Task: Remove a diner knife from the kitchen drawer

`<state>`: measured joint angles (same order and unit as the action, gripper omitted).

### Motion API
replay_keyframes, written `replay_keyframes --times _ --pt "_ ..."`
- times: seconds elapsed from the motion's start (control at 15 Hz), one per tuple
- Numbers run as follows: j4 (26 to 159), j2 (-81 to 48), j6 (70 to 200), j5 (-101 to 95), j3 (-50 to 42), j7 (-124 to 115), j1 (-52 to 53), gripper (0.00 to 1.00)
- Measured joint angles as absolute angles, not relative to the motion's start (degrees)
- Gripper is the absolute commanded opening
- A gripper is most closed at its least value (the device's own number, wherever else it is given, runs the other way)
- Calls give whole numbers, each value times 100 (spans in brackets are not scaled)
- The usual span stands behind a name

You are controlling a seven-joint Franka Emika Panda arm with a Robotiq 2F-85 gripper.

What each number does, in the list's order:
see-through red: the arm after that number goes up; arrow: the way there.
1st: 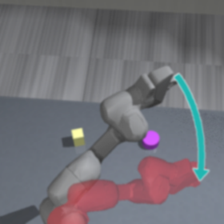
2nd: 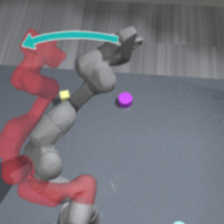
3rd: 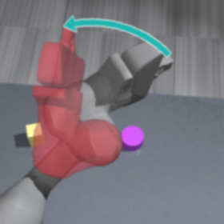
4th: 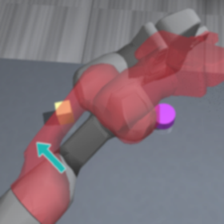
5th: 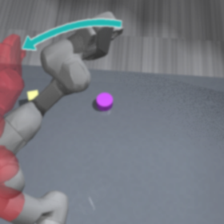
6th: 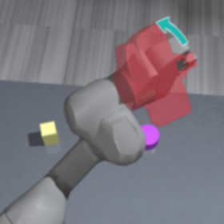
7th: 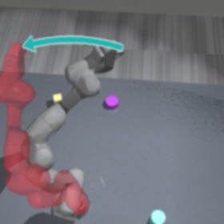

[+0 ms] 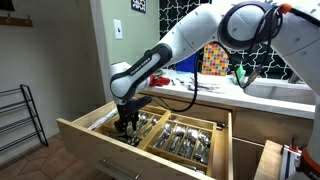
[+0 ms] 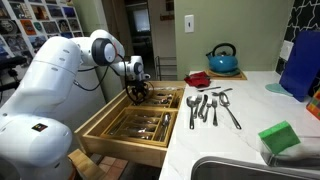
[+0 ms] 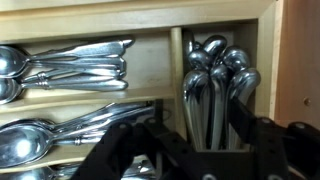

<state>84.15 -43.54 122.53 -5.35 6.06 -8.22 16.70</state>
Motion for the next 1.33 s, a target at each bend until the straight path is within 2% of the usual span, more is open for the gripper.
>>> replay_keyframes --times 0.2,0.67,0.87,0.93,1.0,1.07,1.27,1.33 --pt "8256 -4437 12100 -535 557 -883 1715 58" --pt "8044 -4608 11849 -535 509 -958 1736 53" --pt "7937 -4672 11740 -535 502 -989 1737 42" --pt "7914 -4686 11712 -535 501 -997 1738 43" --pt "7887 -4700 11683 -535 499 -1000 1740 37" --pt "7858 -4714 11662 -535 498 -1006 1742 40" --pt "7791 -4747 11626 -535 489 -1011 1763 27" --pt "7782 -4751 11614 -534 489 -1011 1772 26"
